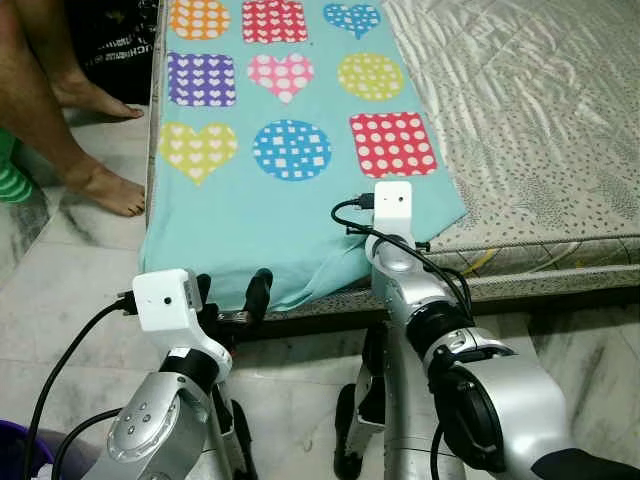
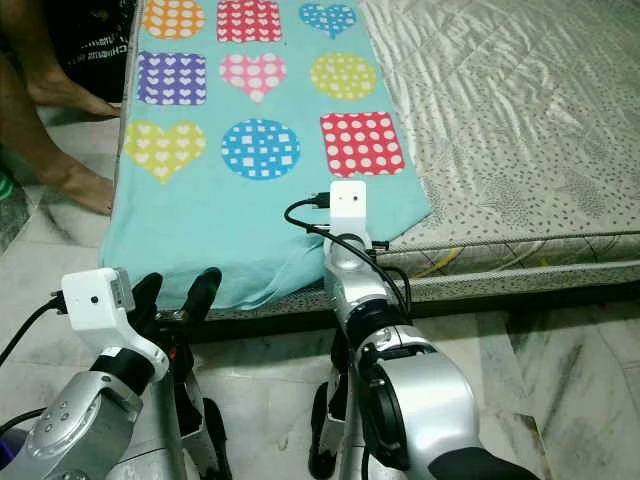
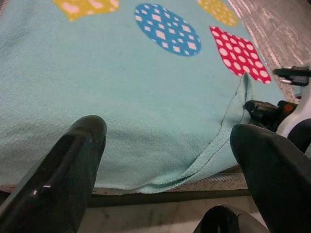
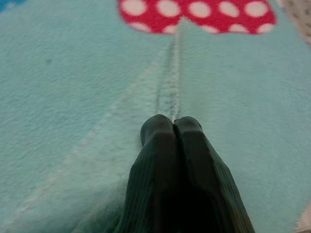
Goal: Clean up the room
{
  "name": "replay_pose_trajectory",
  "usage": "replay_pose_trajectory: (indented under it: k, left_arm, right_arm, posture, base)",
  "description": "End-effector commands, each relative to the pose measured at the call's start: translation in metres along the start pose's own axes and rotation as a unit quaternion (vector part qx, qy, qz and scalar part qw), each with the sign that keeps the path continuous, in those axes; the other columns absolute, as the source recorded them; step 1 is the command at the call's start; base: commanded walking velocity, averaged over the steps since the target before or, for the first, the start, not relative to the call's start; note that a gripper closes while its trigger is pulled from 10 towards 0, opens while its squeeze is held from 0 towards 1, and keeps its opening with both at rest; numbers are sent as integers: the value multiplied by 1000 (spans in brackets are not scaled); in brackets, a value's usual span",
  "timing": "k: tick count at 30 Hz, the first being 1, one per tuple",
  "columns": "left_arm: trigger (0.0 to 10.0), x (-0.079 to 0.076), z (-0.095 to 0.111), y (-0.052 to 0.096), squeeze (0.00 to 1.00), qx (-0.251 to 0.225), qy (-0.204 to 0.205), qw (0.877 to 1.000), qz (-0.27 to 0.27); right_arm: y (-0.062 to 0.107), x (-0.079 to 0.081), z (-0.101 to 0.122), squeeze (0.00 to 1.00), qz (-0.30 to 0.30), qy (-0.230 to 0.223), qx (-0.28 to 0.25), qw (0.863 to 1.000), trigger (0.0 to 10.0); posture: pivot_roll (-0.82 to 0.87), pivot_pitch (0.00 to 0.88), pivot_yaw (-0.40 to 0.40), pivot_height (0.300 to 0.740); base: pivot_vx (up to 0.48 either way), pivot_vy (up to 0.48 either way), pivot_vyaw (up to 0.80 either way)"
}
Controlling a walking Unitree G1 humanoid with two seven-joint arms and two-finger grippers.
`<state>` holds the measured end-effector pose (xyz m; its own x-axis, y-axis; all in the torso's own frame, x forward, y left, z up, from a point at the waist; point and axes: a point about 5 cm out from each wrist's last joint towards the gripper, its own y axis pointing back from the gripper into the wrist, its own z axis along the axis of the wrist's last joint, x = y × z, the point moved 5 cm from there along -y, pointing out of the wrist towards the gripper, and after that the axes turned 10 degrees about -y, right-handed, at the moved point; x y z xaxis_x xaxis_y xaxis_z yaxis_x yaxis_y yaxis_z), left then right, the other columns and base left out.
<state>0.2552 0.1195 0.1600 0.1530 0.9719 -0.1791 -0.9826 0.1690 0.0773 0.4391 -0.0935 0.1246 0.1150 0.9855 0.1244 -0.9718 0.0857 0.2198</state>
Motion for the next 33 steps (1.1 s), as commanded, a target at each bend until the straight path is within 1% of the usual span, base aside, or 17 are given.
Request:
replay_pose_trajectory:
  k: [1, 2, 4, 9, 10, 12, 16, 19, 21, 25, 26, 27, 28, 29, 32, 33]
  left_arm:
    - [10000, 1, -5, 3, 0, 9, 0, 1000, 1]
    - [10000, 1, -5, 3, 0, 9, -1, 1000, 1]
    - [10000, 2, -5, 4, 0, 9, -2, 1000, 2]
    - [10000, 4, -5, 5, 0, 10, -4, 1000, 3]
    - [10000, 4, -5, 5, 0, 10, -4, 1000, 3]
    - [10000, 5, -6, 5, 0, 11, -5, 1000, 2]
    - [10000, 4, -6, 5, 0, 11, -6, 1000, -1]
    - [10000, 4, -6, 5, 0, 11, -7, 1000, -2]
    - [10000, 4, -6, 6, 0, 11, -7, 1000, -2]
    - [10000, 6, -7, 7, 0, 13, -10, 1000, -3]
    - [10000, 7, -6, 7, 0, 13, -11, 1000, -3]
    - [10000, 7, -6, 7, 0, 13, -11, 1000, -3]
    - [10000, 7, -6, 6, 0, 13, -12, 1000, -3]
    - [10000, 8, -6, 6, 0, 13, -12, 1000, -4]
    - [10000, 7, -6, 5, 0, 13, -15, 1000, -7]
    - [10000, 7, -6, 5, 0, 13, -15, 1000, -7]
  right_arm:
    - [0, -13, -7, 0, -6, -18, 7, 1000, 0]
    - [1, -15, -7, 0, -5, -25, 3, 1000, 0]
    - [3, -21, -6, 0, 7, -56, -8, 998, 0]
    - [9, -31, 0, 0, 25, -75, -36, 996, 0]
    - [9, -31, 0, 0, 25, -75, -36, 996, 0]
    - [17, -38, 3, 0, 41, -86, -52, 994, 0]
    - [28, -46, 1, 0, 54, -98, -57, 992, 0]
    - [39, -53, -1, 0, 66, -99, -61, 991, 0]
    - [41, -54, -1, 0, 69, -98, -62, 991, 0]
    - [59, -68, -10, 0, 76, -91, -48, 992, 0]
    - [67, -74, -14, 0, 78, -87, -41, 992, 0]
    - [67, -74, -14, 0, 78, -87, -41, 992, 0]
    - [70, -78, -16, 0, 77, -83, -38, 993, 0]
    - [77, -85, -20, 0, 72, -77, -31, 994, 0]
    - [87, -95, -22, 0, 67, -69, -27, 995, 0]
    - [87, -95, -22, 0, 67, -69, -27, 995, 0]
  posture:
    - [105, 294, -96, 509]
    - [104, 294, -95, 509]
    - [102, 293, -92, 509]
    - [95, 291, -86, 509]
    - [95, 291, -86, 509]
    - [91, 289, -82, 509]
    - [91, 286, -81, 509]
    - [92, 285, -78, 509]
    - [92, 285, -78, 509]
    - [91, 280, -74, 509]
    - [88, 275, -69, 509]
    - [88, 275, -69, 509]
    - [87, 275, -68, 509]
    - [85, 274, -64, 509]
    - [81, 271, -57, 509]
    - [81, 271, -57, 509]
  base:
    - [0, 0, 0]
    - [0, 0, 0]
    - [0, 0, 0]
    - [0, 0, 0]
    - [0, 0, 0]
    - [0, 0, 0]
    - [0, 0, 0]
    - [0, 0, 0]
    - [0, 0, 0]
    - [0, 0, 0]
    - [0, 0, 0]
    - [0, 0, 0]
    - [0, 0, 0]
    - [0, 0, 0]
    - [0, 0, 0]
    - [0, 0, 0]
